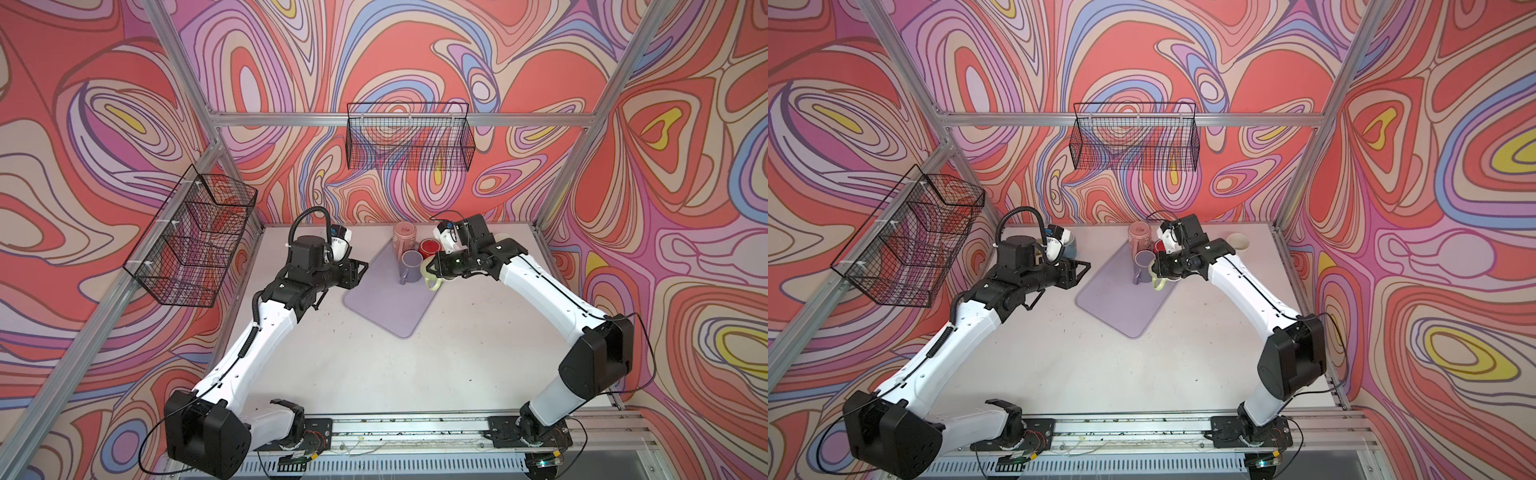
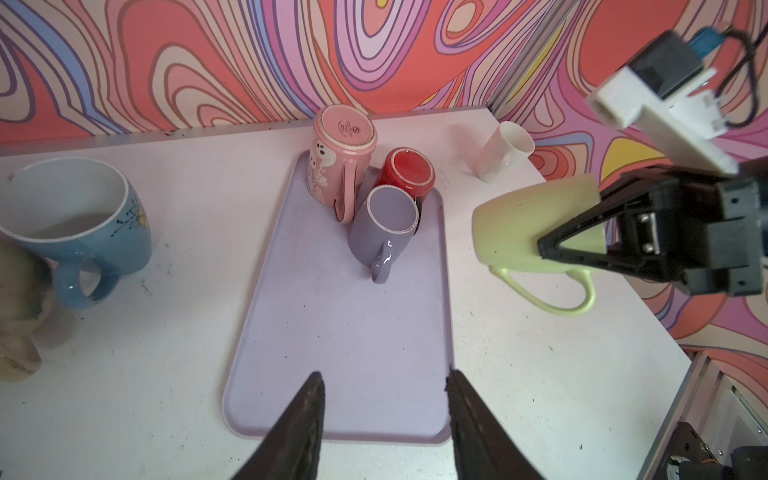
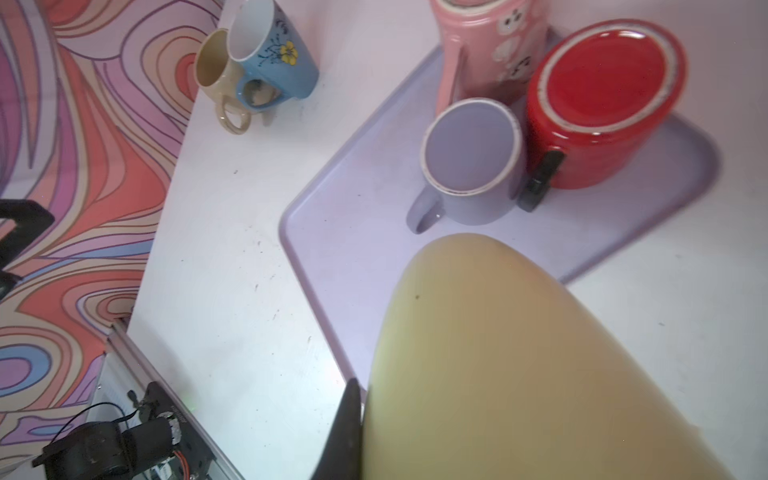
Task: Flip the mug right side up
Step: 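Carry the lime green mug with the right gripper toward the white mug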
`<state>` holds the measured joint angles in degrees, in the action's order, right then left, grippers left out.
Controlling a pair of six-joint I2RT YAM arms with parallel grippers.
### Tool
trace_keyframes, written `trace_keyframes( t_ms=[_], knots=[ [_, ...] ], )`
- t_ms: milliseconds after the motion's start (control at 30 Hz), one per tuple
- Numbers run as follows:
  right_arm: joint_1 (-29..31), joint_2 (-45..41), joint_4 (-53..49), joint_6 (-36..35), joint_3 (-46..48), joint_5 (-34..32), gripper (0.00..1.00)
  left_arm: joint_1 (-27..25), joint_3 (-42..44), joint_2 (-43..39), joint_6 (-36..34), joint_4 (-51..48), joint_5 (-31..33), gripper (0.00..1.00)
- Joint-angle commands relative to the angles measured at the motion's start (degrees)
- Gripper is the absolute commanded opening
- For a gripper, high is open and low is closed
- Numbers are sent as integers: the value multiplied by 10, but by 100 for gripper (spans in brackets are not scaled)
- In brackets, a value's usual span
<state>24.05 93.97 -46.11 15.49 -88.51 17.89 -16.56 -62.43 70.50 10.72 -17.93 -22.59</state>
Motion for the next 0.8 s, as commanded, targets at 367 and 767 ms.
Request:
trace_keyframes(
  t_ms=[367, 767],
  knots=[
    [-97, -12, -165, -39, -62, -159, 0, 37, 39, -11, 20, 66, -32, 49],
    [-234, 24, -193, -79, -105, -129, 0, 41, 40, -16, 28, 70, -44, 49]
  ],
)
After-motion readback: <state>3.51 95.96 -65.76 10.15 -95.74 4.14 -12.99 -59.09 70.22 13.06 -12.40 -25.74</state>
